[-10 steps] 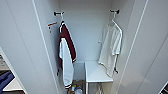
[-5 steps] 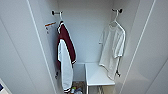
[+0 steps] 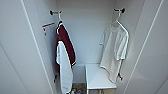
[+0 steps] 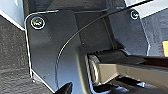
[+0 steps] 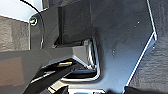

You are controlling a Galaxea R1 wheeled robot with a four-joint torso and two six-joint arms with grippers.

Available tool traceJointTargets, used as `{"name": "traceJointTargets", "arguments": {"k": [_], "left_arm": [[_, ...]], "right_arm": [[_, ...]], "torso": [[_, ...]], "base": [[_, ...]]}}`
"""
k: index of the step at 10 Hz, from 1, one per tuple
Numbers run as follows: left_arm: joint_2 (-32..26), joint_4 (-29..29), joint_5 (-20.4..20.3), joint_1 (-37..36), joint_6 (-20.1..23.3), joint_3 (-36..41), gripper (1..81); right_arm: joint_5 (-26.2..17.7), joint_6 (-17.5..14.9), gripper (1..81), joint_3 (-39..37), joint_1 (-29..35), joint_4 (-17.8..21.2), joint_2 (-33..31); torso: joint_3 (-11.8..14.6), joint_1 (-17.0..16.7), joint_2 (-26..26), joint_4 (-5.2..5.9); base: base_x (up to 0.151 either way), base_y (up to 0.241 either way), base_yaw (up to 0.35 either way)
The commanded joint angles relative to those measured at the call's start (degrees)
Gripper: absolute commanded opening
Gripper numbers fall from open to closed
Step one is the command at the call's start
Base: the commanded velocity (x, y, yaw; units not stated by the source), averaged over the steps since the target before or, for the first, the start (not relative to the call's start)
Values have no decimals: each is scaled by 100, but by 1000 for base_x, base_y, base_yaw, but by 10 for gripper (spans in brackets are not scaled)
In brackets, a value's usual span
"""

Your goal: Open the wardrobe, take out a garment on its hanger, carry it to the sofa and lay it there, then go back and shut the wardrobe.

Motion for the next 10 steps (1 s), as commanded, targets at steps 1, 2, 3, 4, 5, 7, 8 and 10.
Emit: {"name": "traceJointTargets", "arguments": {"k": [1, 2, 3, 4, 5, 7, 8, 10], "left_arm": [[-4, 46, 338, -208, 62, 22, 811], [-4, 46, 338, -216, 62, 22, 811], [-4, 46, 346, -208, 62, 22, 811], [-13, 46, 338, -208, 62, 22, 811], [-13, 46, 338, -208, 62, 22, 811], [-13, 55, 347, -208, 62, 22, 811], [-13, 55, 338, -208, 62, 22, 811], [-13, 55, 338, -208, 62, 22, 811]], "right_arm": [[-278, -18, 811, 45, 181, -85, 30], [-278, -27, 811, 45, 181, -85, 30], [-278, -35, 811, 45, 181, -85, 30], [-278, -27, 811, 36, 190, -85, 30], [-278, -18, 811, 27, 190, -85, 30], [-278, -18, 811, 45, 199, -85, 30], [-278, -18, 811, 45, 199, -85, 30], [-278, -18, 811, 45, 199, -85, 30]], "torso": [[0, 0, 0, 0], [0, 0, 0, 0], [0, 0, 0, 0], [0, 0, 0, 0], [0, 0, 0, 0], [0, 0, 0, 0], [0, 0, 0, 0], [0, 0, 0, 0]], "base": [[100, 0, 0], [101, 0, 0], [101, 0, 0], [101, 0, 0], [101, 0, 0], [102, 0, 0], [103, 0, 0], [103, 0, 0]]}}
